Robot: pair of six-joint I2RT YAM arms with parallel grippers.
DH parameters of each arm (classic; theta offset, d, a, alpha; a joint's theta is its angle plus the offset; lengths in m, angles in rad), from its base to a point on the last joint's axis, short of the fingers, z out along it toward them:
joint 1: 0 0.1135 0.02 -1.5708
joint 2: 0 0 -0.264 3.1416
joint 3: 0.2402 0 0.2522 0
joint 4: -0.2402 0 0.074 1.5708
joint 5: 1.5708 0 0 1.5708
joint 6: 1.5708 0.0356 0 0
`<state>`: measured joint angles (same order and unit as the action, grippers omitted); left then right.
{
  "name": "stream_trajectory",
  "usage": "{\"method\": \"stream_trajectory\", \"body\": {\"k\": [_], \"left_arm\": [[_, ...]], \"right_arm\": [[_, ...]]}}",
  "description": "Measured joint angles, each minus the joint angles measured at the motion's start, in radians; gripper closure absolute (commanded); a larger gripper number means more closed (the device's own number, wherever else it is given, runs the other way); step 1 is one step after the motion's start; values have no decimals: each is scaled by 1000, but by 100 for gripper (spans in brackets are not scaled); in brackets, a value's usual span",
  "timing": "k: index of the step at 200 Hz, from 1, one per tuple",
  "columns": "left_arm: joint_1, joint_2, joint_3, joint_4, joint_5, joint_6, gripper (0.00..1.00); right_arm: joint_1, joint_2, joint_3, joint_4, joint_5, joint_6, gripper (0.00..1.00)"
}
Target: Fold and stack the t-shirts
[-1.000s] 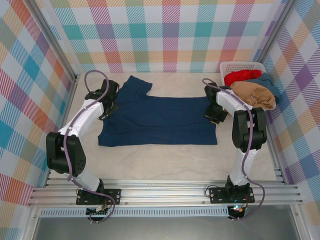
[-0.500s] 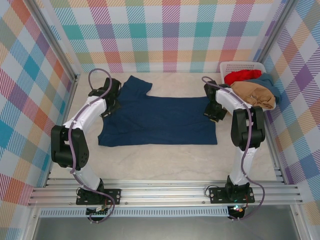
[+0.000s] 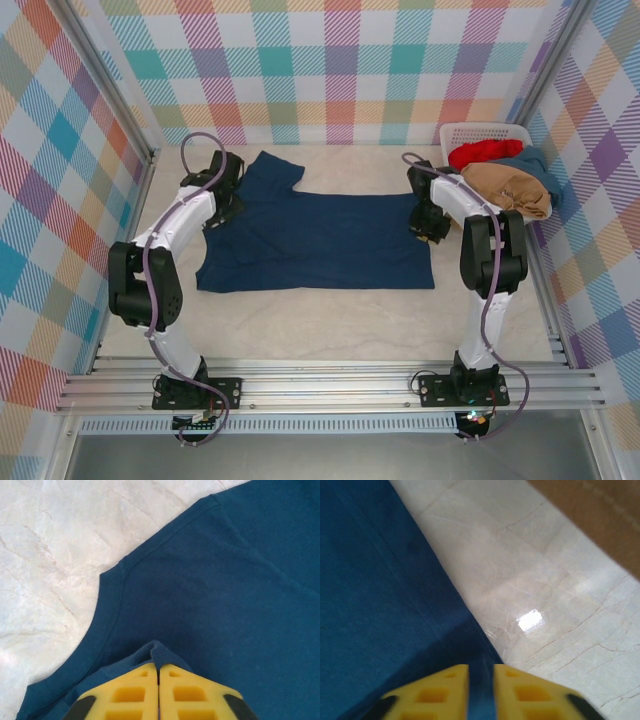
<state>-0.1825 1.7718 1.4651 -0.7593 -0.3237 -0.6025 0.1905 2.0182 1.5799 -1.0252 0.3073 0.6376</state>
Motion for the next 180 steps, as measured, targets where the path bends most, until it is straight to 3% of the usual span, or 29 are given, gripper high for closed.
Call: {"method": "stream_trajectory", "body": {"k": [10, 26, 56, 85, 122, 147, 180], "left_arm": [[8, 9, 18, 0, 17, -5, 47], [19, 14, 42, 0, 48, -10, 45], [24, 1, 47, 3, 135, -36, 58], [23, -79, -97, 7, 276, -84, 66], [27, -106, -299, 34, 407, -164, 63], [40, -56, -320, 63, 455, -216, 65], [54, -14, -321, 85, 461, -269, 63]], "right_arm": [[-2, 0, 19, -2, 0, -16, 58], [-2, -10, 42, -1, -1, -25, 51], [-2, -85, 35, -8, -21, -31, 54], [23, -245, -79, 26, -98, -45, 57], [113, -398, -310, 127, -255, -51, 51], [145, -440, -426, 189, -357, -51, 49], [172, -446, -448, 246, -435, -51, 49]]}}
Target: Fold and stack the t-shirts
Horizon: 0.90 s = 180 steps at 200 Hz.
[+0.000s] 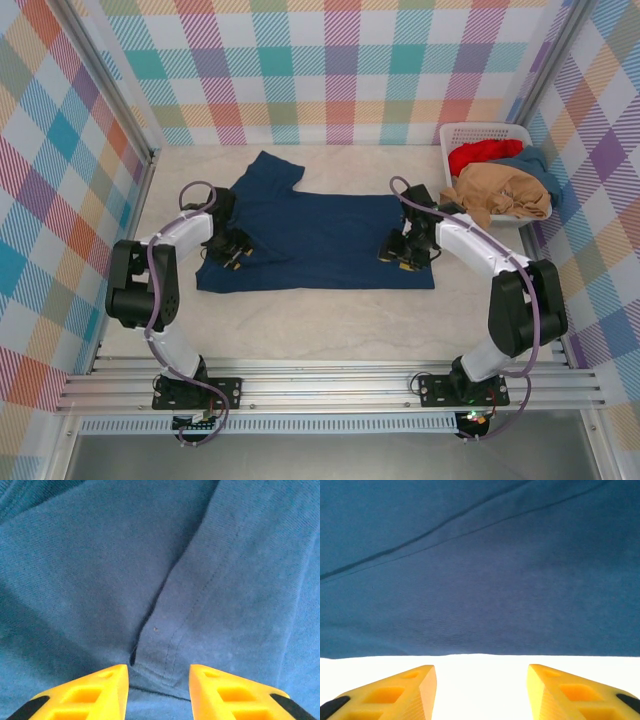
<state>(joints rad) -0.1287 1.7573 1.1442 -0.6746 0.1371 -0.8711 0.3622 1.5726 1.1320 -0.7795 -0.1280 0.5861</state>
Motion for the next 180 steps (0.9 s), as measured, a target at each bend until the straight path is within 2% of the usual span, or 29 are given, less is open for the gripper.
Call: {"method": "stream_trajectory", "body": {"k": [27, 46, 68, 90, 128, 180], "left_arm": [[0, 15, 2, 14, 0, -16, 65], [0, 42, 2, 24, -5, -26, 72], [0, 62, 3, 24, -7, -35, 82], [0, 64, 3, 26, -7, -41, 100], [-2, 62, 23, 19, -19, -36, 100], [-42, 59, 147, -9, -38, -26, 100]], "right_arm": [[9, -12, 0, 30, -32, 0, 50], [11, -14, 0, 38, -42, 1, 50], [11, -14, 0, 39, -42, 0, 51], [11, -14, 0, 39, -42, 1, 53], [11, -14, 0, 39, -41, 3, 54], [11, -14, 0, 36, -33, 3, 55]]}}
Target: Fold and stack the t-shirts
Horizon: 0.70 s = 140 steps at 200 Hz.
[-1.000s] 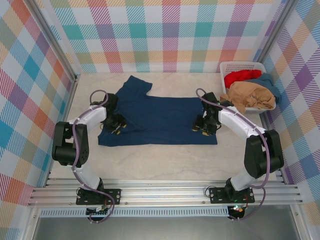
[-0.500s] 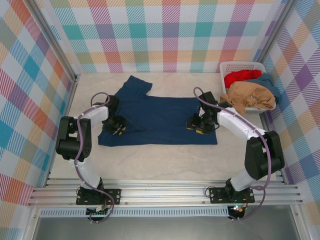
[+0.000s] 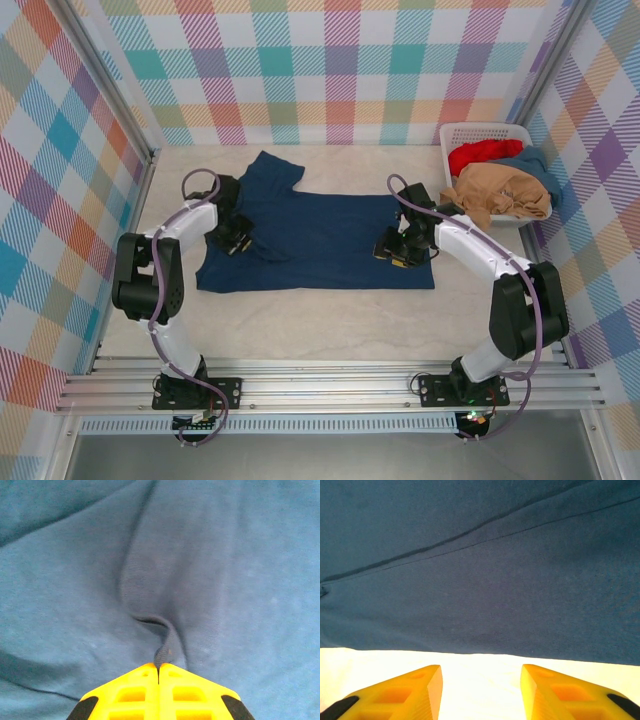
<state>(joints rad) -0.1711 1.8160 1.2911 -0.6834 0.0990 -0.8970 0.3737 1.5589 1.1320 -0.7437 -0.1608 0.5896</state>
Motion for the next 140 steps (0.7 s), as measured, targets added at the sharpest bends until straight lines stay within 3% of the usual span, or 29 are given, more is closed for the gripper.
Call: {"method": "stream_trajectory", "body": {"k": [140], "left_arm": [[-141, 291, 426, -105, -43, 147, 100]], "right_arm": [[0, 4, 14, -17, 10, 0, 56]]}}
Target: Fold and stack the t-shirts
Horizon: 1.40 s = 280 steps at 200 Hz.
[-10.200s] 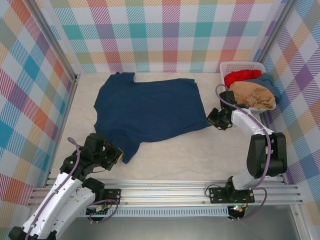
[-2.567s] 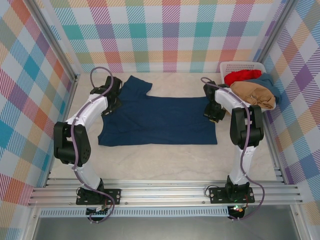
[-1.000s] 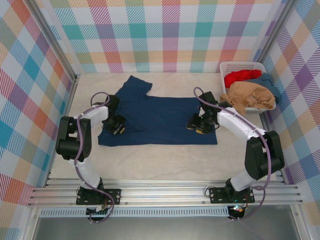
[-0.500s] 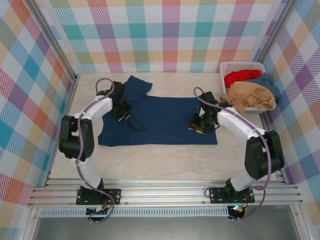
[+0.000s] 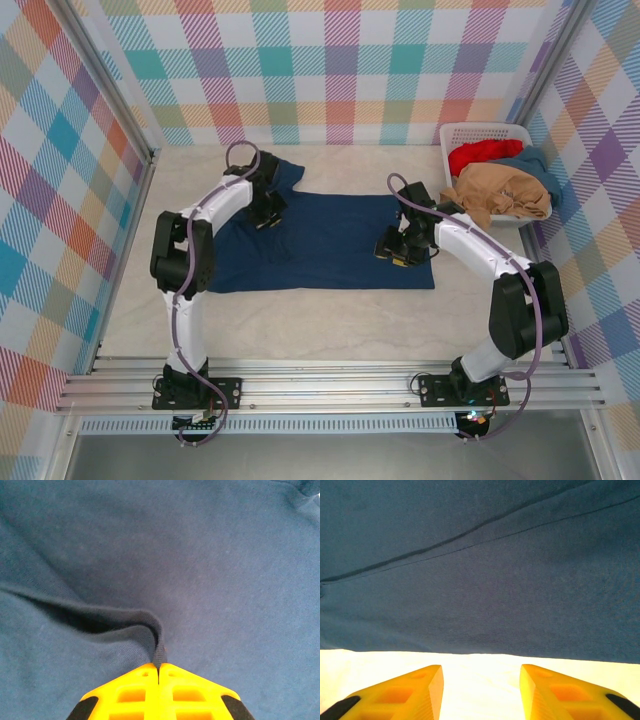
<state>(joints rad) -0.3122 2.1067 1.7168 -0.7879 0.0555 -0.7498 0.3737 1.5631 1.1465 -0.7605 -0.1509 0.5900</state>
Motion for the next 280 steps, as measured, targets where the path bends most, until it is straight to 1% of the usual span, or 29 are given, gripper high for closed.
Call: {"method": "stream_trajectory", "body": {"k": [76, 100, 133, 138, 144, 157, 172, 187, 197, 214, 224, 237, 256, 280], "left_arm": [[-39, 100, 110, -13, -15, 103, 100], [-49, 138, 148, -28, -13, 145, 86], [-72, 146, 171, -35, -22, 194, 52], [-74, 145, 176, -36, -32, 190, 48], [-74, 142, 178, -38, -48, 188, 46], [-77, 120, 174, -53, -87, 185, 46], [-75, 64, 145, -58, -122, 170, 48], [-60, -40, 66, -59, -141, 135, 51], [-38, -124, -12, -55, -144, 109, 52], [36, -288, -178, -53, -131, 66, 55], [103, -376, -280, -47, -117, 42, 55], [187, -458, -401, -51, -103, 22, 56], [281, -502, -535, -53, -78, -7, 59], [315, -510, -659, -48, -37, -35, 63]], "right_arm": [[0, 1, 0, -1, -1, 0, 56], [0, 6, 0, -2, -1, 0, 56], [0, 8, 0, -5, -4, 1, 55], [0, 8, 0, -5, -4, 1, 55], [0, 8, 0, -5, -3, 1, 55], [-1, 8, -2, -4, 0, 2, 56], [-10, 2, -14, -2, 8, 12, 56], [-43, -21, -54, 11, 21, 34, 57], [-87, -55, -98, 20, 34, 56, 58], [-171, -117, -164, 20, 51, 92, 60], [-225, -145, -193, 21, 60, 116, 61], [-264, -156, -220, 31, 60, 140, 61], [-285, -145, -261, 54, 51, 175, 60], [-289, -112, -297, 85, 28, 208, 62]]}}
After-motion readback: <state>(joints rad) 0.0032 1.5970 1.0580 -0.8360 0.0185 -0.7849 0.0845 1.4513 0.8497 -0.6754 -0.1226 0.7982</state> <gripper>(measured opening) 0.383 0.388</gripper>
